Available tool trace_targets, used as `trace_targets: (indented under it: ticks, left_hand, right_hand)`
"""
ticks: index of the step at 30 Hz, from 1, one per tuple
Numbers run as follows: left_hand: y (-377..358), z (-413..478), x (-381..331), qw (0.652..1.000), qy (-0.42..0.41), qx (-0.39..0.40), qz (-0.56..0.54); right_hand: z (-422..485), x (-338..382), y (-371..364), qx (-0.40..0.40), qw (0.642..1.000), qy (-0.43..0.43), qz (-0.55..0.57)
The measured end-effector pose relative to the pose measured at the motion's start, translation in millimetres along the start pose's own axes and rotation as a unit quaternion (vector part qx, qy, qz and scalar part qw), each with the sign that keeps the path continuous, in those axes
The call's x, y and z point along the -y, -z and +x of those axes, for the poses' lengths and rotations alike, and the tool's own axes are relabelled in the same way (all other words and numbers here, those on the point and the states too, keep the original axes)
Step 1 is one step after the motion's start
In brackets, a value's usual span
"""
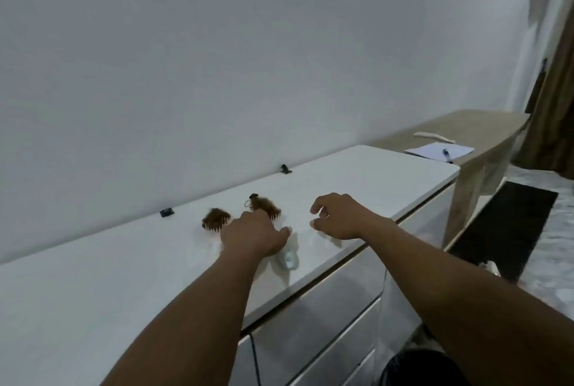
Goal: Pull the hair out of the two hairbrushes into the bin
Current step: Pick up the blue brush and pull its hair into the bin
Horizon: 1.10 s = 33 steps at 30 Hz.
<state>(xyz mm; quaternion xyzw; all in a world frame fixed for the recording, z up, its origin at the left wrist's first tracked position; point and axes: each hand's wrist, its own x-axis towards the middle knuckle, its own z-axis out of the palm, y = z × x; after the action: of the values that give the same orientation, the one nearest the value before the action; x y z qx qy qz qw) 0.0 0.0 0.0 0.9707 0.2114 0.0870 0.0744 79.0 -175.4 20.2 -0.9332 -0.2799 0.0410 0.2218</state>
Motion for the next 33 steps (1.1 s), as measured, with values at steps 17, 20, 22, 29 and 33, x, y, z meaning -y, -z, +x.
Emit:
trace_targets:
  ticks: [17,20,22,29,33]
  left_hand:
    - [10,-15,-20,0.991,-0.015,-0.038,-0.131]
    - [20,-32,-47,0.985,-0.061,-0.060,-0.149]
    - [25,-45,-67,0.979,-0.106,-0.066,-0.161]
    - [13,-96,-123,0.951,-0.218,-0.051,-0.214]
    - [-17,-120,-144,0.936,-0.270,-0.020,-0.227]
  right_hand:
    - [-22,-10,28,-0.024,0.999,-0.021,-0.013]
    - [-50,-16,50,-0.062,0.997,-0.035,-0.005]
    - [-70,-24,62,-0.091,0.995,-0.051,0.003]
    - [-137,-59,89,-0.170,0.959,-0.133,0.186]
    - [-166,-85,76,-0.195,0.919,-0.165,0.300]
